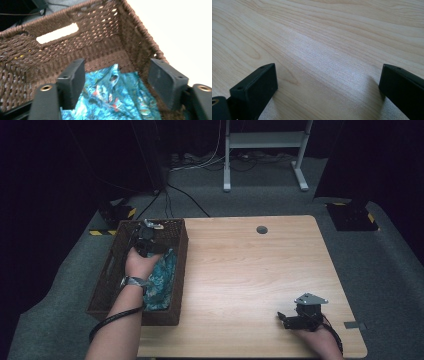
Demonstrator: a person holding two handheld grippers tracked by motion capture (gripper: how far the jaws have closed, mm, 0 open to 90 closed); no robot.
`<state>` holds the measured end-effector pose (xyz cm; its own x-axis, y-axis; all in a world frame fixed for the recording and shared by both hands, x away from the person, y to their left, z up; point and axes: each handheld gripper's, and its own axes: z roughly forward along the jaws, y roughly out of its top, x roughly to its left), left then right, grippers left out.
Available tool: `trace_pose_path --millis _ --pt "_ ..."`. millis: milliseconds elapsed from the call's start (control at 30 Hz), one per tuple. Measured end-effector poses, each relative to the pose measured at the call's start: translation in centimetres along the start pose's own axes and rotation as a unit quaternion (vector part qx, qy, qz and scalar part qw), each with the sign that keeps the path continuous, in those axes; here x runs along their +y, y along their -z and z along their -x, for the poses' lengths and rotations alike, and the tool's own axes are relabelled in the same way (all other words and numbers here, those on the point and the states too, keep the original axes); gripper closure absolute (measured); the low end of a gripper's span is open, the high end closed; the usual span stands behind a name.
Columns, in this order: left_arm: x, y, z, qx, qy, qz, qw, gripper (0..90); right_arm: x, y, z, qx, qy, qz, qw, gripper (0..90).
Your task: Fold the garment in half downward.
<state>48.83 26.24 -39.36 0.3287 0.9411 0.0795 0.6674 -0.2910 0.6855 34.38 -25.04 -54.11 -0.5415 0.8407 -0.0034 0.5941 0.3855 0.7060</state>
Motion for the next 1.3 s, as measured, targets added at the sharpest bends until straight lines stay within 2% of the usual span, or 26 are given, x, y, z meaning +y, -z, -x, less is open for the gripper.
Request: trace_pose_path --millis 133,200,300,433,633,767,900,1300 --pt "-0.3 0.7 -0.2 -0.017 0.013 0.019 0.9996 22.9 0.0 0.0 0.0 0.000 0.001 0.000 1.0000 1.7" --pt "-0.3 0.8 -0.1 -0.018 0.015 0.022 0.9995 20.3 0.0 0.0 0.0 0.001 0.002 0.000 1.0000 1.7" --pt "-0.4 1.4 0.0 -0.021 0.018 0.041 0.9988 16.8 0.1 -0.1 0.0 0.001 0.002 0.000 1.0000 1.6" --pt "-0.3 2.0 0.4 -0.018 0.010 0.057 0.9982 9.6 0.1 -0.1 0.0 0.002 0.002 0.000 1.0000 1.6" --pt "-0.2 2.5 1.1 -0.021 0.008 0.078 0.9967 0.0 0.1 -0.1 0.0 0.005 0.005 0.000 1.0000 1.6" --pt "-0.3 3.0 1.7 -0.021 0.002 0.092 0.9956 0.0 0.1 -0.1 -0.1 0.008 0.007 0.000 0.9999 1.5" --pt "-0.6 3.5 2.6 -0.021 -0.011 0.112 0.9934 0.0 0.1 -0.1 0.0 0.009 0.009 -0.001 0.9999 1.2" --pt "-0.7 4.6 5.8 -0.042 -0.015 0.144 0.9886 0.0 0.2 -0.2 0.0 0.014 0.014 -0.001 0.9998 1.1"
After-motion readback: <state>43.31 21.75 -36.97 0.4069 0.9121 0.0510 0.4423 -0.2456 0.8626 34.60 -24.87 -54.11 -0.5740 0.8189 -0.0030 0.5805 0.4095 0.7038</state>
